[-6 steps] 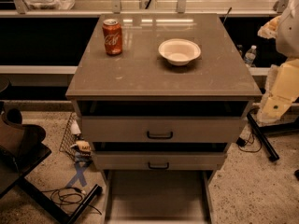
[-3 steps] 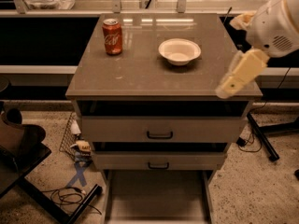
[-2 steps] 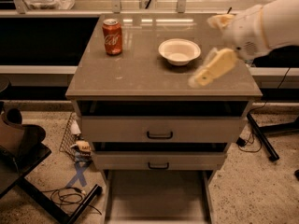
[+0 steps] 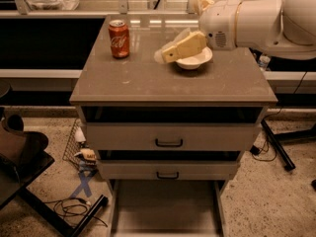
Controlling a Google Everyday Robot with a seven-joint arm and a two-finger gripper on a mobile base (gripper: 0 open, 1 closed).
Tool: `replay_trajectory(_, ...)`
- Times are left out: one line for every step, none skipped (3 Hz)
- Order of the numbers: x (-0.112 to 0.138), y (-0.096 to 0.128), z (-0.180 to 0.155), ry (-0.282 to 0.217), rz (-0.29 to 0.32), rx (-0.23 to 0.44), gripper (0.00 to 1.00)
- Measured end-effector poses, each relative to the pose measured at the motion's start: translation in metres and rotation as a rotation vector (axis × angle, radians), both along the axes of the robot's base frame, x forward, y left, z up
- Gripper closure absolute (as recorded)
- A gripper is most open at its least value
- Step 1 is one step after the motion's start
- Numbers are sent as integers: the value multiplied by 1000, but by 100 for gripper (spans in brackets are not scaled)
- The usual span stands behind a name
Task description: Place coke can into bottom drawer
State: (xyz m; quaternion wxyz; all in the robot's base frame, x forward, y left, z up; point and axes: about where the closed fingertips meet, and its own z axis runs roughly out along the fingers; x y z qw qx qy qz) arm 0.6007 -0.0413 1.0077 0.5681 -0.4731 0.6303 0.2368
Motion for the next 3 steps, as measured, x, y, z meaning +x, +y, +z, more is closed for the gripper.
replay_trajectory(1, -1, 0, -3, -4, -2, 0)
replay_trajectory(27, 15, -26, 75, -81, 10, 0)
replay_trajectory(74, 43, -59, 165, -178, 61, 0)
